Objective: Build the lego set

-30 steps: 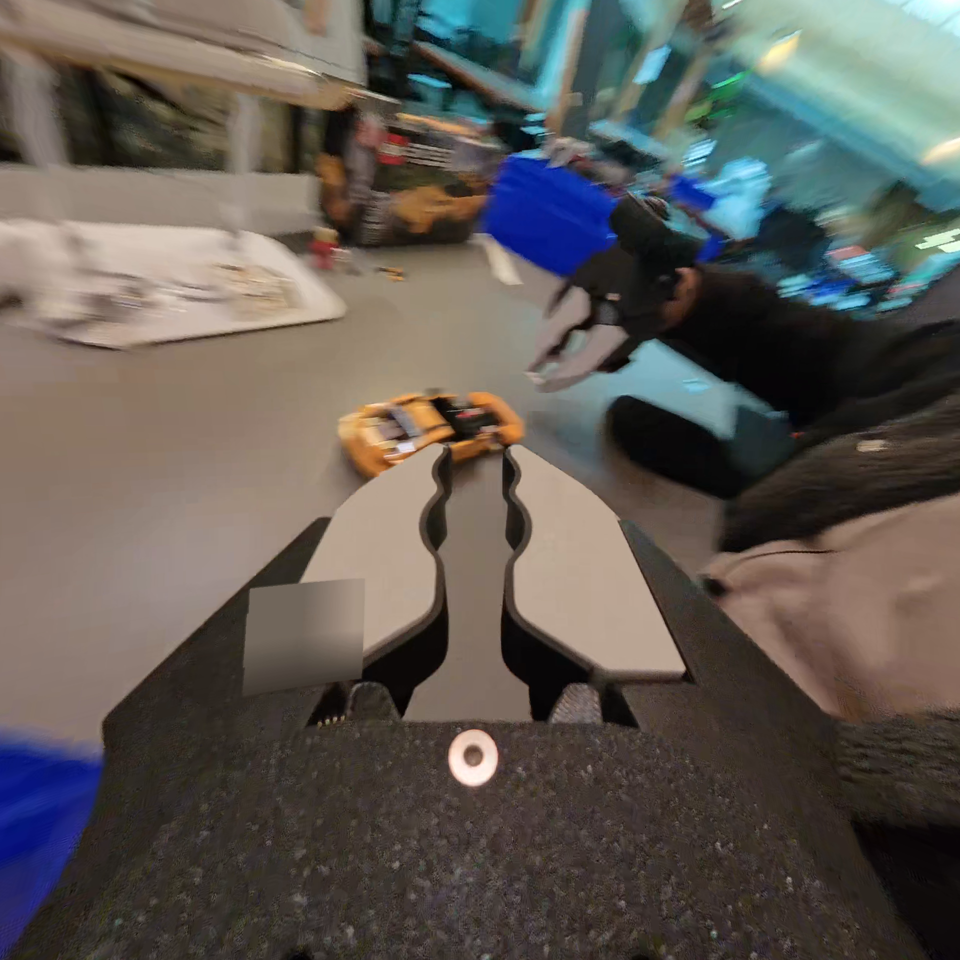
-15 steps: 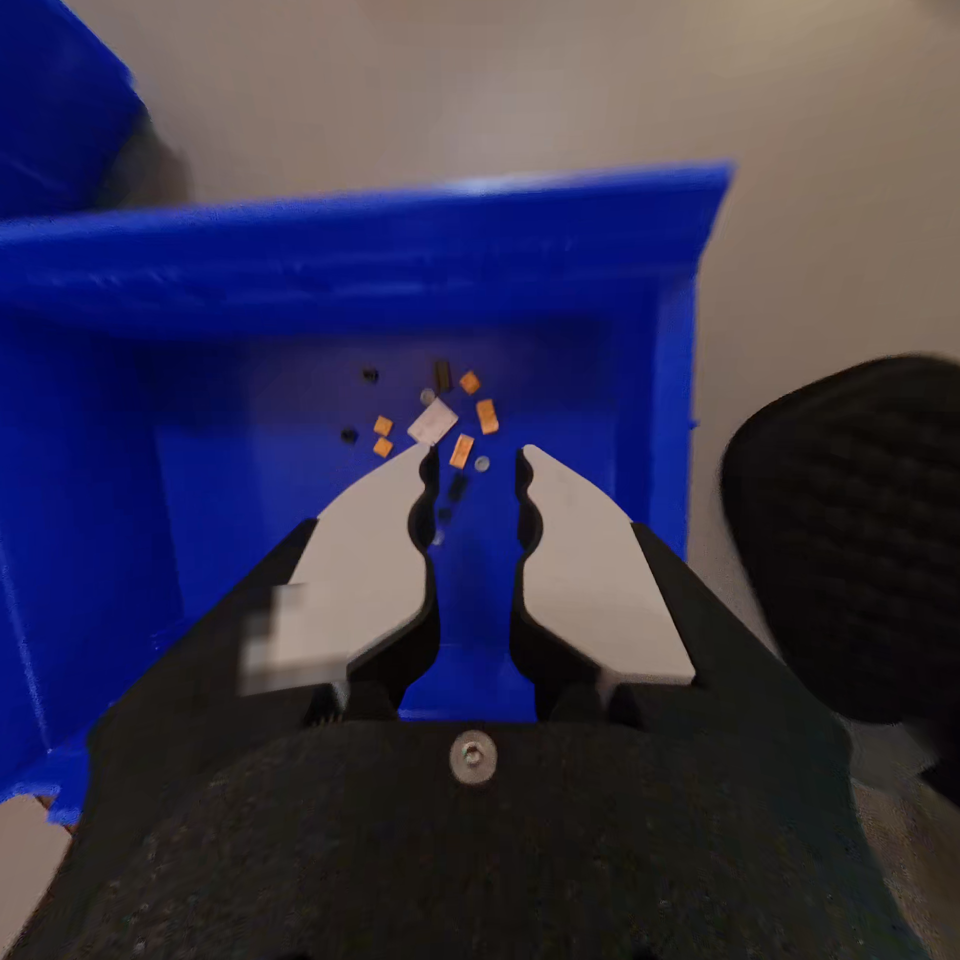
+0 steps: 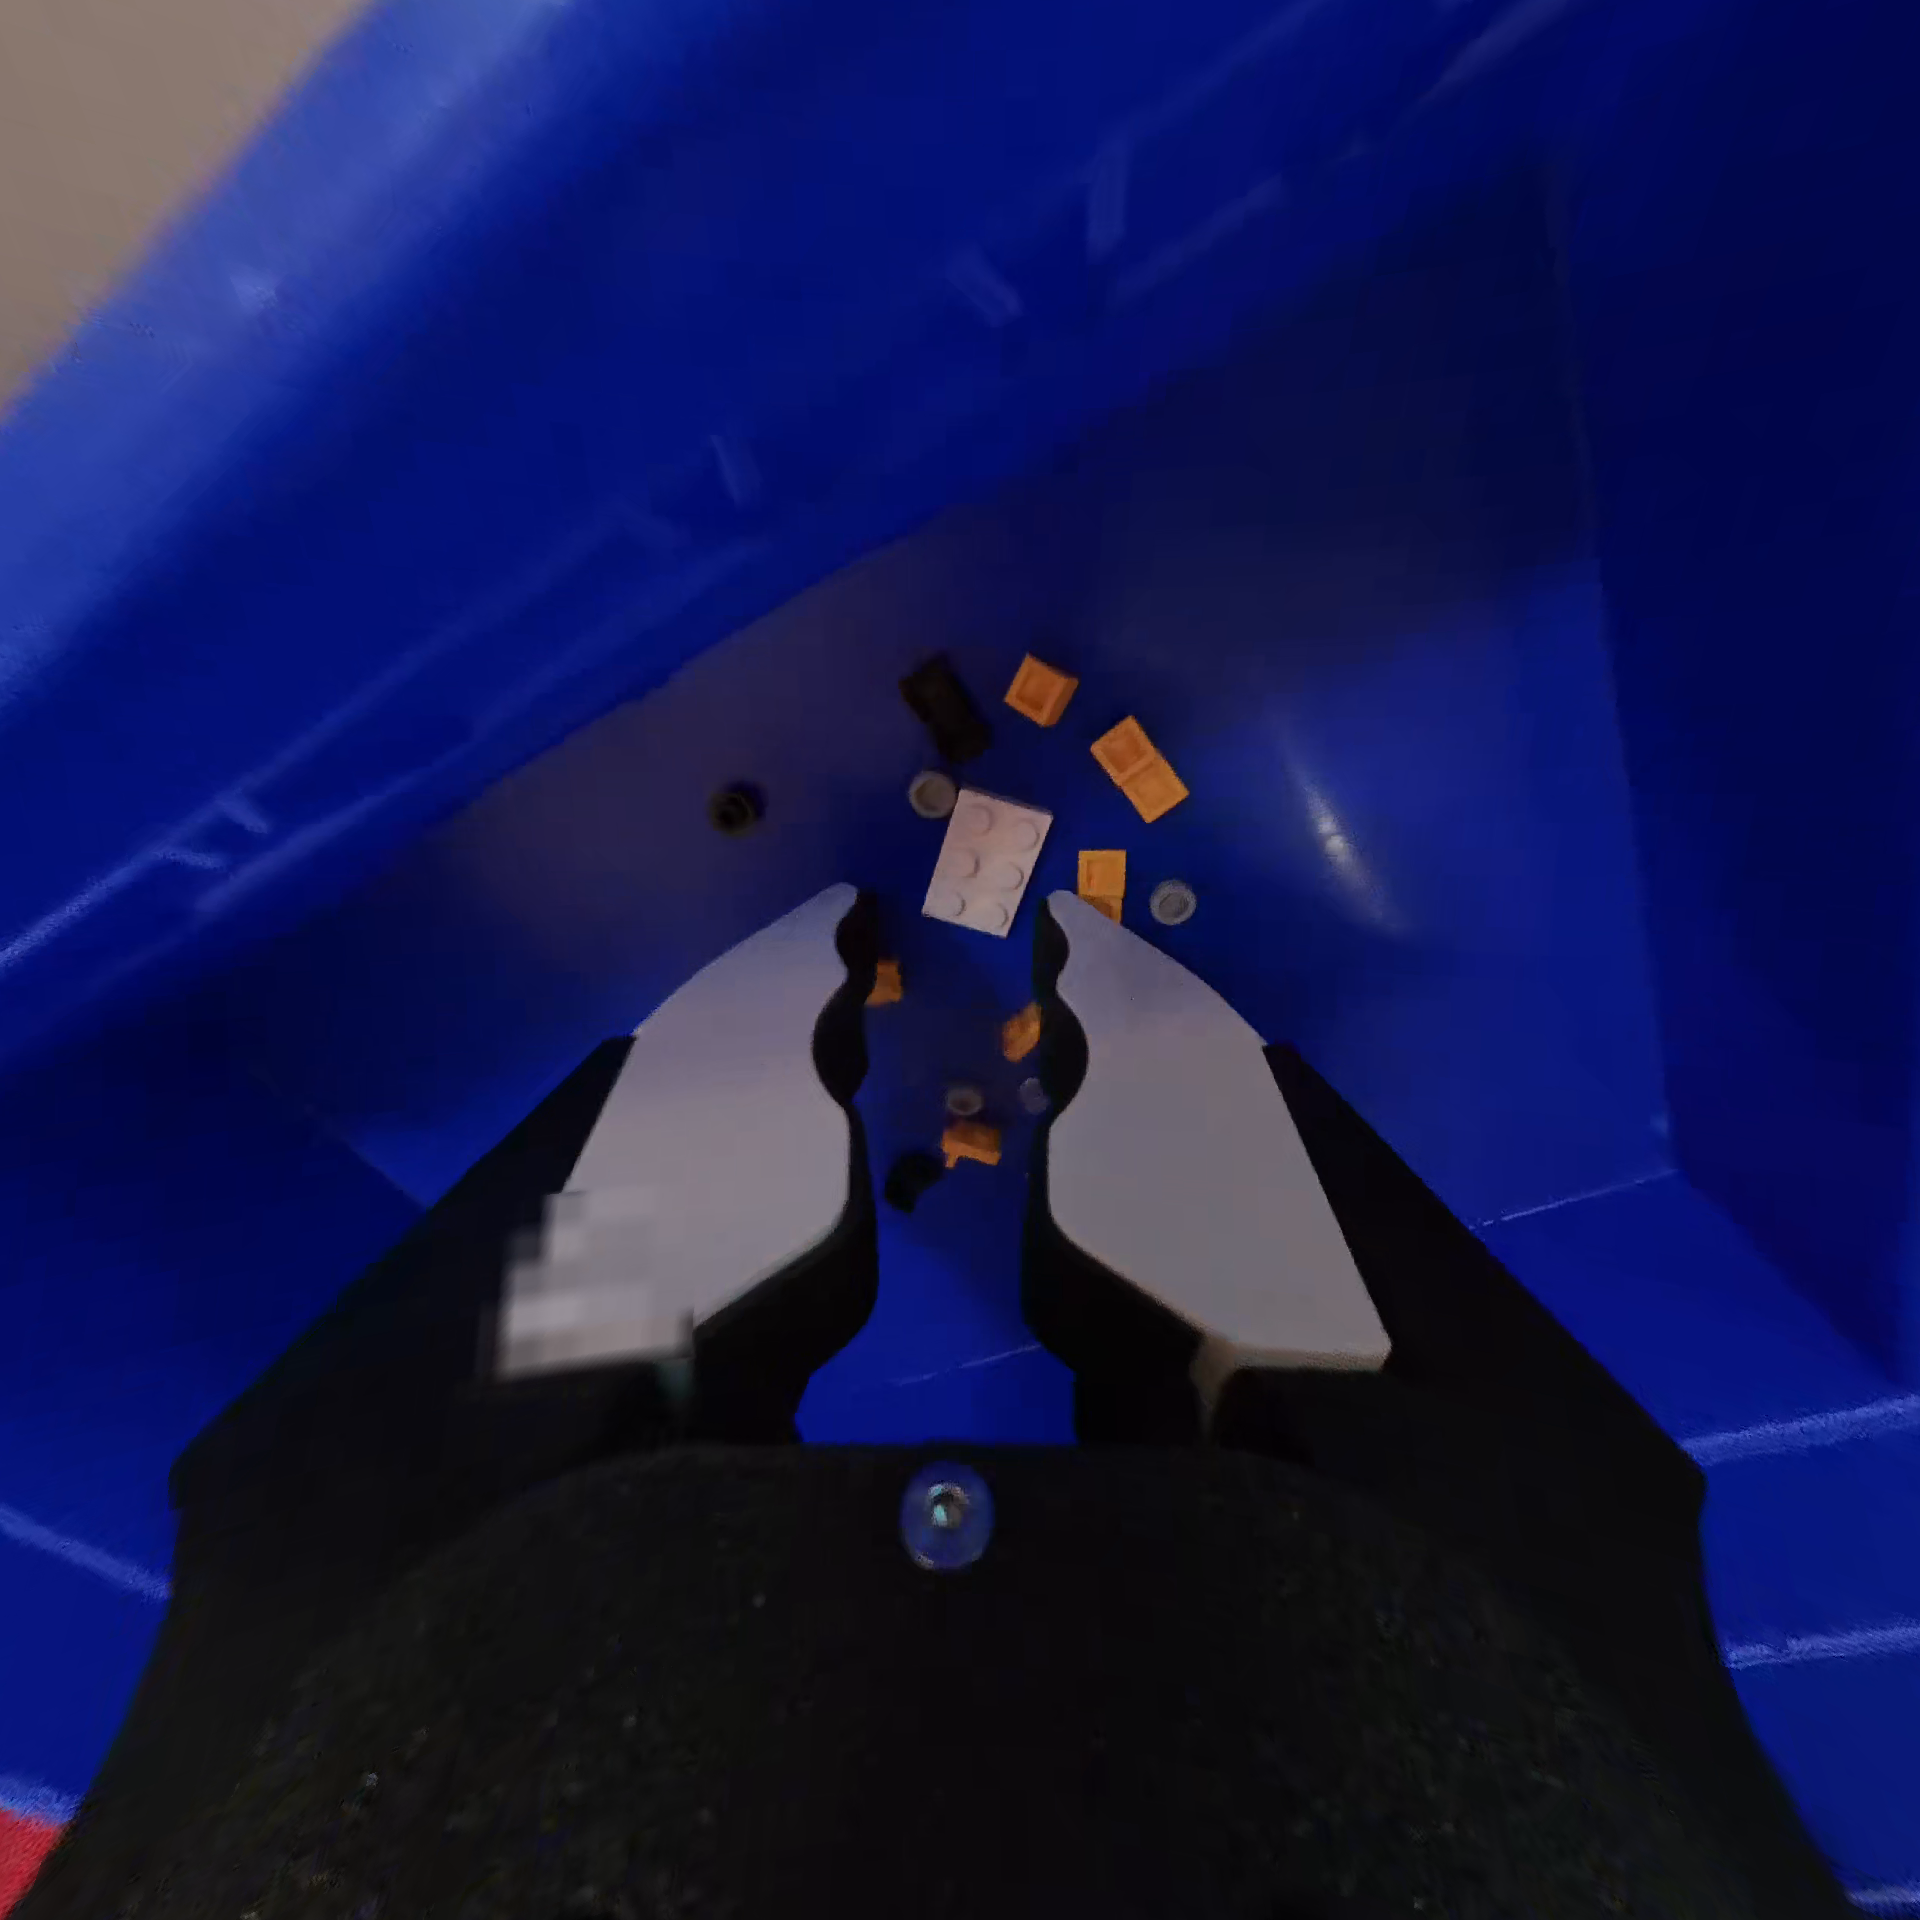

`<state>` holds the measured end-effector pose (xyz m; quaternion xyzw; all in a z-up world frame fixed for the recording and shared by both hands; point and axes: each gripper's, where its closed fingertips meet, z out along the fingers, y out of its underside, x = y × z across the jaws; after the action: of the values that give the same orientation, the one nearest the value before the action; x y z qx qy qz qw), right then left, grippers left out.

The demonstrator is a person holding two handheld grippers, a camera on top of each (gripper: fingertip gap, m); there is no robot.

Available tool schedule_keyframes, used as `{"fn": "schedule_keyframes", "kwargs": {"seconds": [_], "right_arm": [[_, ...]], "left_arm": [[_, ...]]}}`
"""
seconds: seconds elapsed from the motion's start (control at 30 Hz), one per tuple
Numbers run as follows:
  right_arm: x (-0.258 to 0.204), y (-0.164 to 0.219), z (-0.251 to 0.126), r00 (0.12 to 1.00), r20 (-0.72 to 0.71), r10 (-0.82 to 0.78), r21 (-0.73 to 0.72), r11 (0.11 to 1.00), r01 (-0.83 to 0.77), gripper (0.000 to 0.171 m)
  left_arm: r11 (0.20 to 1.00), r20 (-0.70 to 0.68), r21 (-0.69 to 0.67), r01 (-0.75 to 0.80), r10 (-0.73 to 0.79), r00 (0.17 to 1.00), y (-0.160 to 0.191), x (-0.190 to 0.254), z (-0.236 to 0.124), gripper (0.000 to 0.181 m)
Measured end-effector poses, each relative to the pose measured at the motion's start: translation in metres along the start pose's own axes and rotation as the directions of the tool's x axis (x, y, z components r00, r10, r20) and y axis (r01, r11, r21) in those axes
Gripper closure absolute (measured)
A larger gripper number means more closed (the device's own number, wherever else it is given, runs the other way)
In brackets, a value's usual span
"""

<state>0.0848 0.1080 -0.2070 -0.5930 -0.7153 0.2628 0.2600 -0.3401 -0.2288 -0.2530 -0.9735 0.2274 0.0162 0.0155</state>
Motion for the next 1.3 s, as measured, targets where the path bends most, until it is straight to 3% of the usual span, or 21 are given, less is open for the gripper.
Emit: {"fn": "schedule_keyframes", "kwargs": {"seconds": [0.27,0.33,0.47,0.57,0.7,0.87,1.1,1.3], "right_arm": [[-0.004,-0.005,0.002,1.000,0.004,-0.009,0.037,0.999,0.009,0.144],[-0.009,-0.014,-0.002,1.000,0.007,-0.026,0.074,0.997,0.025,0.145],[-0.024,-0.038,-0.015,0.995,0.000,-0.104,0.164,0.981,0.103,0.145],[-0.029,-0.054,-0.021,0.989,-0.009,-0.147,0.198,0.969,0.146,0.145],[-0.028,-0.060,-0.021,0.985,-0.029,-0.168,0.190,0.967,0.170,0.145],[-0.017,-0.023,-0.012,0.985,-0.094,-0.143,0.039,0.988,0.148,0.147],[-0.017,0.012,0.010,0.998,-0.064,0.007,-0.054,0.998,-0.010,0.147],[-0.019,0.017,0.031,0.997,-0.047,0.059,-0.103,0.993,-0.063,0.144]], "left_arm": [[0.999,-0.027,0.023,0.030,-0.029,0.999,-0.003,0.004,0.000,0.162],[0.993,0.020,0.111,0.043,-0.045,0.999,-0.010,0.008,-0.012,0.163],[0.904,0.081,0.428,0.007,-0.047,0.996,-0.065,0.056,-0.095,0.165],[0.811,0.125,0.556,-0.184,0.138,0.983,-0.138,0.134,-0.132,0.165],[0.736,0.061,0.554,-0.389,0.430,0.901,-0.235,0.237,-0.090,0.165],[0.745,-0.023,0.473,-0.471,0.544,0.838,-0.317,0.281,-0.030,0.165],[0.735,-0.028,0.432,-0.523,0.591,0.806,-0.344,0.285,-0.009,0.160],[0.693,-0.044,0.612,-0.382,0.512,0.858,-0.345,0.259,-0.042,0.144]]}}
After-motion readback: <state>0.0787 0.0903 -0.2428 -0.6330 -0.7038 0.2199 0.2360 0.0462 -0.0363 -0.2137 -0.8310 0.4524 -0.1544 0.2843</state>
